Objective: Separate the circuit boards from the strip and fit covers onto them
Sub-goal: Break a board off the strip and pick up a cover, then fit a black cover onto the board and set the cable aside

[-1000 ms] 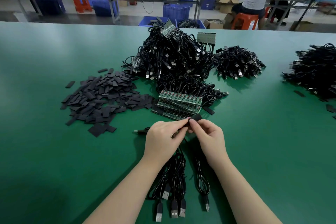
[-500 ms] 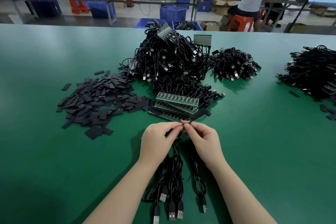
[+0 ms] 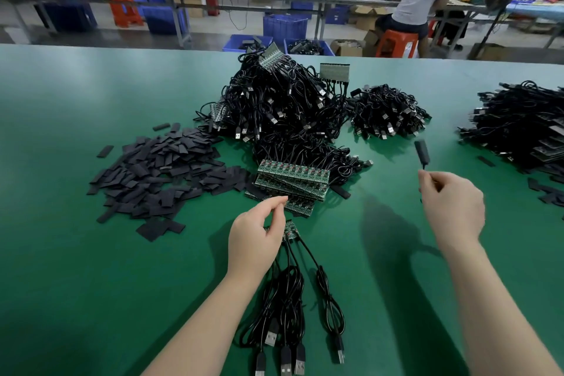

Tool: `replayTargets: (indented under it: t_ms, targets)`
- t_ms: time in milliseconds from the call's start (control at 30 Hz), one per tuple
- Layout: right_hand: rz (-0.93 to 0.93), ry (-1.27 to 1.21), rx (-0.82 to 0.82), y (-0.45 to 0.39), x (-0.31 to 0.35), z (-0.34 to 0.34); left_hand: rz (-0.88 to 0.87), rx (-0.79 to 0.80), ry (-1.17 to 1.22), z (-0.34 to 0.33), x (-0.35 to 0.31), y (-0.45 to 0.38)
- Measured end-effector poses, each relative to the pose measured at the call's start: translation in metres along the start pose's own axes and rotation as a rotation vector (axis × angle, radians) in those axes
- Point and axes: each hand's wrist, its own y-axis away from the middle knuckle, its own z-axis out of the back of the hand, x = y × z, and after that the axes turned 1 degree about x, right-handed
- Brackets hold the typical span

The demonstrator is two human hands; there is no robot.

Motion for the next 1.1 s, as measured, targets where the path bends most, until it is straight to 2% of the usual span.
replayTargets:
  t_ms: [67,167,267,367,567,633,733,767,833,933,1000,1100]
  targets:
    - [-0.033,0.288,0.067,-0.01,-0.013,-0.005,0.008,0.003,0.001,0.001,0.002,0.0]
    - [-0.088,0.55,0.215,-0.008,-0.024,-0.014,0.03,0.013,0.001,0.0,0.002,0.0]
    - [-0.108,0.69,0.369,0.001,-0.03,-0.024,0.062,0.022,-0.003,-0.001,0.003,-0.001]
    - [-0.135,0.66,0.428,0.01,-0.038,-0.032,0.077,0.04,-0.001,0.0,0.002,-0.002]
    - [-0.214,0.584,0.415,0.005,-0.033,-0.033,0.118,0.059,-0.023,0.0,0.003,-0.002]
    - [-0.124,0.583,0.311,0.01,-0.025,-0.033,0.134,0.055,-0.022,-0.001,0.004,-0.002]
    - [0.227,0.397,0.13,0.032,-0.002,-0.035,0.146,0.054,-0.034,0.0,0.002,-0.003]
    - [0.304,0.287,0.152,0.044,0.01,-0.036,0.143,0.057,-0.046,0.0,0.003,-0.003]
    - [0.339,0.105,0.34,0.069,0.033,-0.04,0.136,0.055,-0.089,0.0,0.0,-0.004]
    - [0.378,0.083,0.635,0.098,0.062,-0.048,0.099,0.027,-0.387,0.0,-0.003,-0.004]
    - [0.435,0.16,0.693,0.11,0.074,-0.058,0.121,0.033,-0.563,-0.003,-0.002,-0.003]
    - [0.468,0.197,0.659,0.125,0.08,-0.073,0.15,0.055,-0.611,-0.005,-0.001,-0.004]
